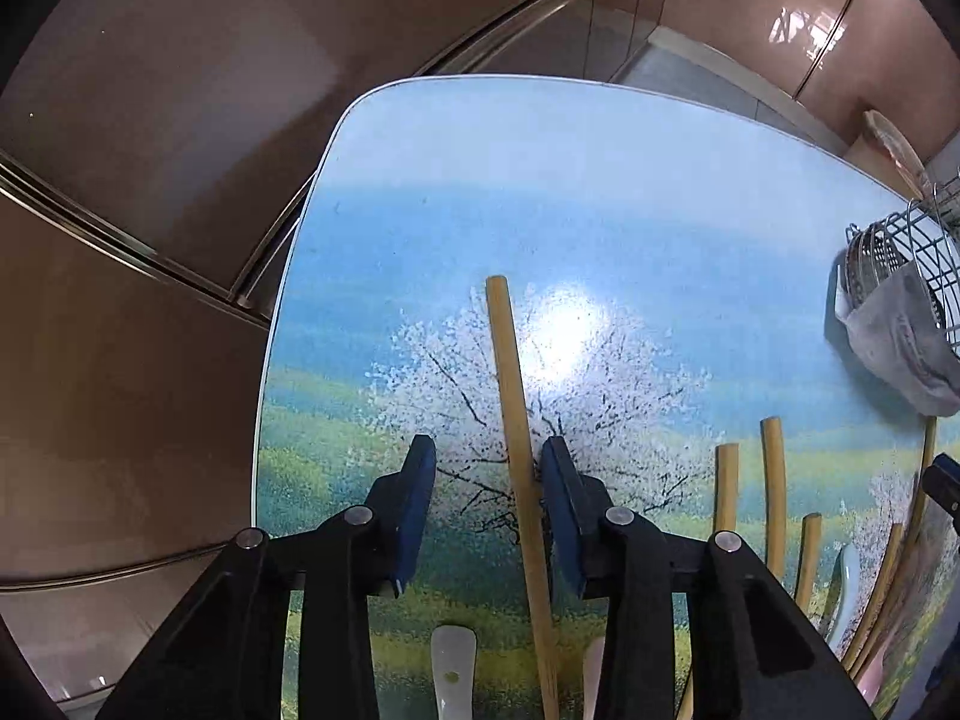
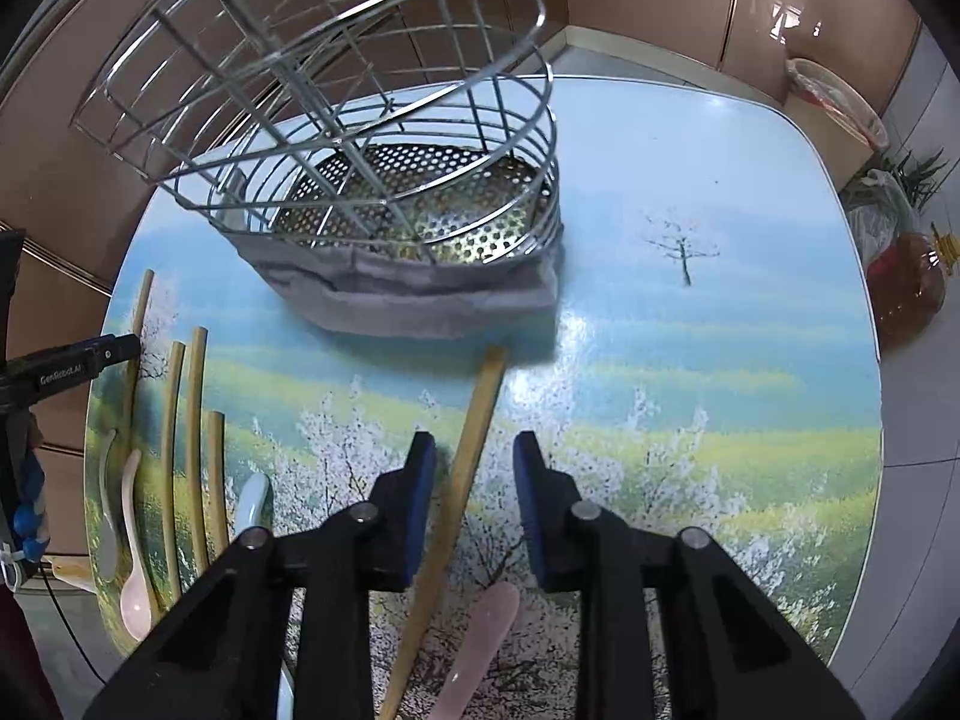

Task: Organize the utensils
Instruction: 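Close the left tool on a bamboo chopstick while the right tool grasps another chopstick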

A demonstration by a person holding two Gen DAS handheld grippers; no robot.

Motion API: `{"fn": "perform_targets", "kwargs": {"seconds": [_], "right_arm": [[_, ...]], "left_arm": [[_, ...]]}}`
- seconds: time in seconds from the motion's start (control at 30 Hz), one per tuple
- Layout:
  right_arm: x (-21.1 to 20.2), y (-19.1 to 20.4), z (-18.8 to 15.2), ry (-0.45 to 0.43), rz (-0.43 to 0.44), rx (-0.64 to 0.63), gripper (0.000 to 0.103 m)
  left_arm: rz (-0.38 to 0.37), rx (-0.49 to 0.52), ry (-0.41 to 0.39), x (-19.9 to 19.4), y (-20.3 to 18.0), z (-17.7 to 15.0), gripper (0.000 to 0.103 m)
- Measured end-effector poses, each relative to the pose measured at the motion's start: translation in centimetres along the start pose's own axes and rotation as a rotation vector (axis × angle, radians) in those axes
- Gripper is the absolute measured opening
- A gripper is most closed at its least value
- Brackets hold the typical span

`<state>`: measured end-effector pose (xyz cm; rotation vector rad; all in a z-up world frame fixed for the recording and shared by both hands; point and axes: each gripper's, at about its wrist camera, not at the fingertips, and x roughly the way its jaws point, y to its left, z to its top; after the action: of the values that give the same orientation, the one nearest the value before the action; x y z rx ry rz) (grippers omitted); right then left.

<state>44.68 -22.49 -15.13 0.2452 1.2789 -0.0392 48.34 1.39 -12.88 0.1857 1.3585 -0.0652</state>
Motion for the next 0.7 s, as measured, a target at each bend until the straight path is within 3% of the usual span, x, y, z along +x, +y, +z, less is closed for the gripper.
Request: {"fn": "perform_targets", "kwargs": {"seconds": [0.17, 0.3, 0.4, 0.7], "right_arm": [[0.3, 0.7, 0.1, 0.009, -0.018, -0.032, 0.023], [0.4, 1.2, 0.2, 0.022, -0.030, -0.055, 0.014], [0.6, 1.4, 0.2, 0.033, -0.028, -0.065, 0.012], [0.6, 1.4, 0.2, 0.059, -0.026, -0.089, 0.012]], "left_arm": [[-0.012, -0.006, 0.019, 0.5, 0.0, 0.6, 0.036], [-0.061, -0.009, 0.051, 0.7, 0.2, 0.7, 0.023], [-0.057, 0.012, 0.066, 0.8, -0.2, 0.6, 0.017], [-0.045, 0.027, 0.085, 1.0, -1.0, 0.9, 0.014]]}}
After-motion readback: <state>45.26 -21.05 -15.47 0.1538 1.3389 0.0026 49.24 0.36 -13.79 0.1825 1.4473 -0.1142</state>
